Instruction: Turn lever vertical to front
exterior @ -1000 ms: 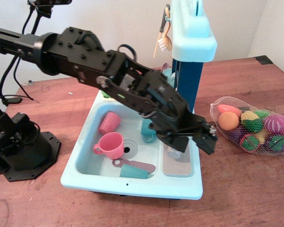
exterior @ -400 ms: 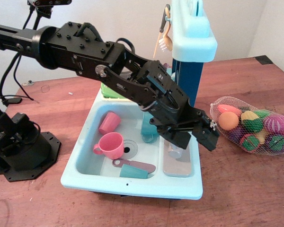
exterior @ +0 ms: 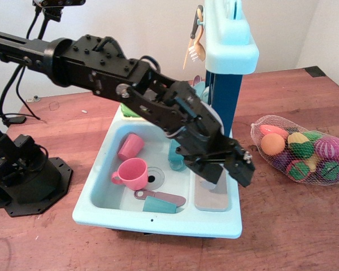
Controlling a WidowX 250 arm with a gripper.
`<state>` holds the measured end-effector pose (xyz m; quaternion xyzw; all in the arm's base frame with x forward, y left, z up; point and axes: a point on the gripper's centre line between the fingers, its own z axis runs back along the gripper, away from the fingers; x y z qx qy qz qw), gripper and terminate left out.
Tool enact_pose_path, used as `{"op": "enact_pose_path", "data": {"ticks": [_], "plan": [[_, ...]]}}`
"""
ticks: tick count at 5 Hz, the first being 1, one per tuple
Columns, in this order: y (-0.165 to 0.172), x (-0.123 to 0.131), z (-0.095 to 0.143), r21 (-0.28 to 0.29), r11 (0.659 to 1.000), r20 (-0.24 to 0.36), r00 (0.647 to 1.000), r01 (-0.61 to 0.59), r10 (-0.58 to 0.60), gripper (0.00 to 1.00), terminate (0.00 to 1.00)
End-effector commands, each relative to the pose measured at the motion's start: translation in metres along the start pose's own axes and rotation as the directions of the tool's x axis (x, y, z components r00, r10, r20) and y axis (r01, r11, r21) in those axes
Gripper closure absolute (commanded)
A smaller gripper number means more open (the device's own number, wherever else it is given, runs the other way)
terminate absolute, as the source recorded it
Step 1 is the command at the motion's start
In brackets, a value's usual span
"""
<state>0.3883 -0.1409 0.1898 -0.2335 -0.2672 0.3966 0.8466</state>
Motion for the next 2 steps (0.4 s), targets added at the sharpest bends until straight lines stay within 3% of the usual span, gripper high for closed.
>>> {"op": "enact_pose_path", "data": {"ticks": [1,2], "plan": [[0.014,-0.007,0.014,-0.013,1.000,0.009,1.000,-0.016,0.016,0.00,0.00],[0.026,-0.016,0.020,0.001,1.000,0.009,1.000,-0.019,0.019,0.00,0.00]]}}
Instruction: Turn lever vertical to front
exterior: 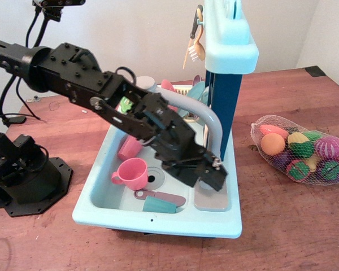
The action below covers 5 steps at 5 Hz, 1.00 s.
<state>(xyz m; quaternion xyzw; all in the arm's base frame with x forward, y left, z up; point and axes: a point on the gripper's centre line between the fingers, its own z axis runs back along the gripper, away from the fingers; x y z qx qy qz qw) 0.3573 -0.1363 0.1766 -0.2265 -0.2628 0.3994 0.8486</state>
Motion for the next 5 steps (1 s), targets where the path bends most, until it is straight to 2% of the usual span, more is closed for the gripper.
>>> {"op": "enact_pose_path", "data": {"ticks": [1,2,3,4,5], "plan": [[0.010,-0.013,0.002,-0.005,1.000,-0.004,1.000,-0.021,0.021,0.00,0.00],[0.020,-0.025,-0.014,-0.016,0.999,-0.040,0.999,-0.030,0.029,0.00,0.00],[0.031,-0.036,-0.003,-0.002,0.999,-0.064,0.997,-0.036,0.036,0.00,0.00],[0.045,-0.050,0.047,0.057,0.998,-0.049,0.998,-0.030,0.033,0.00,0.00],[0.053,-0.063,0.080,0.087,0.996,-0.042,0.998,-0.033,0.037,0.00,0.00]]}}
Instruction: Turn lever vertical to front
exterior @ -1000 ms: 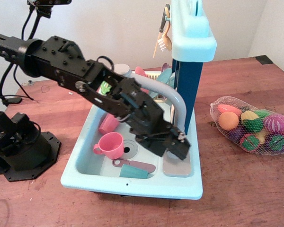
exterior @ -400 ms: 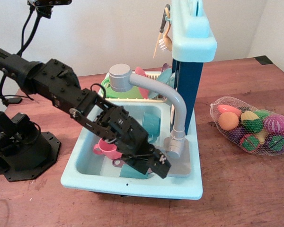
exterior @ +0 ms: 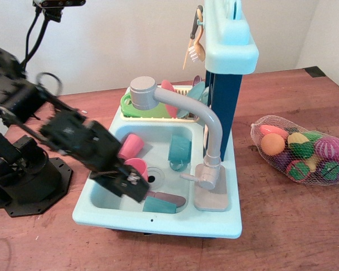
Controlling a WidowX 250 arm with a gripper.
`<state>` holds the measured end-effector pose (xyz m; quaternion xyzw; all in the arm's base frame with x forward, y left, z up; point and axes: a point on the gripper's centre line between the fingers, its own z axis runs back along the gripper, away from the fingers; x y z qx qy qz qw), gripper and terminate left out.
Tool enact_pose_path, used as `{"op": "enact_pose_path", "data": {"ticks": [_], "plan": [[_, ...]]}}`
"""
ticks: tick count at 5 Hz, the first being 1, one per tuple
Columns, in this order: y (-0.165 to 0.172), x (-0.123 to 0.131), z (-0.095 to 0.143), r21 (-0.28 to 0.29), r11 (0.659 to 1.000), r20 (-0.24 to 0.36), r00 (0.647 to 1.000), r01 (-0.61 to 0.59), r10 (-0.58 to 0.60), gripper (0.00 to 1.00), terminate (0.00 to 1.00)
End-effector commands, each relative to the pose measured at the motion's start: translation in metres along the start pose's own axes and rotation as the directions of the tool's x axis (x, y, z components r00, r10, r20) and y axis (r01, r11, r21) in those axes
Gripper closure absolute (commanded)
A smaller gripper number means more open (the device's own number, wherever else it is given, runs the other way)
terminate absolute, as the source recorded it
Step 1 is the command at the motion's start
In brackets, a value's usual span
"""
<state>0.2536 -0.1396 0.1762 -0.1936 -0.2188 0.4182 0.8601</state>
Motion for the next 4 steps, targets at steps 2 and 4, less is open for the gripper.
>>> {"op": "enact_pose_path", "data": {"ticks": [2,4], "plan": [[-0.0012,-0.0047,0.0155,-0.020,1.000,0.001,1.000,-0.009,0.009,0.00,0.00],[-0.0012,-0.0047,0.0155,-0.020,1.000,0.001,1.000,-0.009,0.009,0.00,1.00]]}}
